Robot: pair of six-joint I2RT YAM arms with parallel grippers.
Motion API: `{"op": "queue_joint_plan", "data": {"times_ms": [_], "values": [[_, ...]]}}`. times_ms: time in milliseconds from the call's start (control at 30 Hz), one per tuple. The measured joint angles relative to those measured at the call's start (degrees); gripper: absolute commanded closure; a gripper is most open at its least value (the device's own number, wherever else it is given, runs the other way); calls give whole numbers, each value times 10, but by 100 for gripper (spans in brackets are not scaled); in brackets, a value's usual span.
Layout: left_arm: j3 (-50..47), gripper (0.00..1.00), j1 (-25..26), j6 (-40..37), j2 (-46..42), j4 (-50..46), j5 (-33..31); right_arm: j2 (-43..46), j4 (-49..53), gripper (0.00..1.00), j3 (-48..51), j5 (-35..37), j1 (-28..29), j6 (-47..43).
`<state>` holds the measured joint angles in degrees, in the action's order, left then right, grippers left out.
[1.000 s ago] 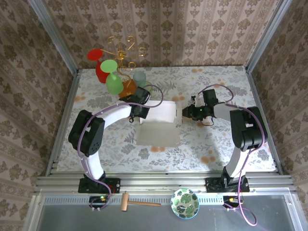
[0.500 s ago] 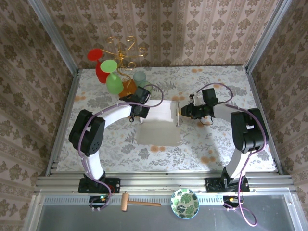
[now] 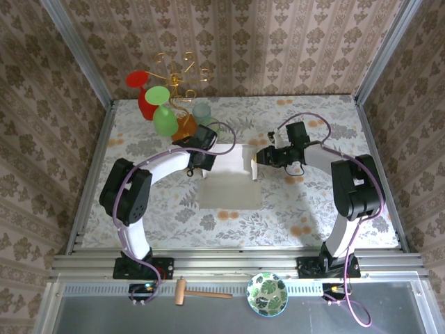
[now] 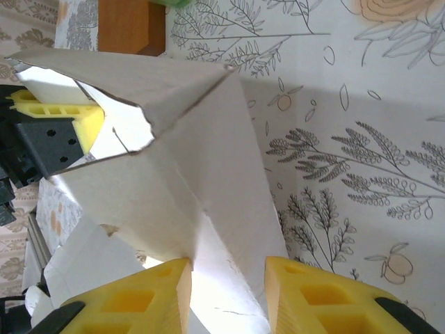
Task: Fold the paper box
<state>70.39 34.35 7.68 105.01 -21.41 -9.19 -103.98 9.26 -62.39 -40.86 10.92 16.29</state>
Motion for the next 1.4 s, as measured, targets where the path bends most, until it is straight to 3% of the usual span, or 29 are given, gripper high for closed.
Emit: {"op": "queue_joint_plan", "data": {"times_ms": [500,1000,1267,1400], "values": [[0,100,0,-14,0,4,0,-33,38,64,-50,69,25,-32],[3,100,1,-15,3,3,0,-37,73,70,-75,210,71,-37],[10,100,2,-14,8,1,-2,-38,101,88,-89,304,105,-14],[13,100,6,-12,11,0,-9,-41,125,91,-107,356,119,0]]}}
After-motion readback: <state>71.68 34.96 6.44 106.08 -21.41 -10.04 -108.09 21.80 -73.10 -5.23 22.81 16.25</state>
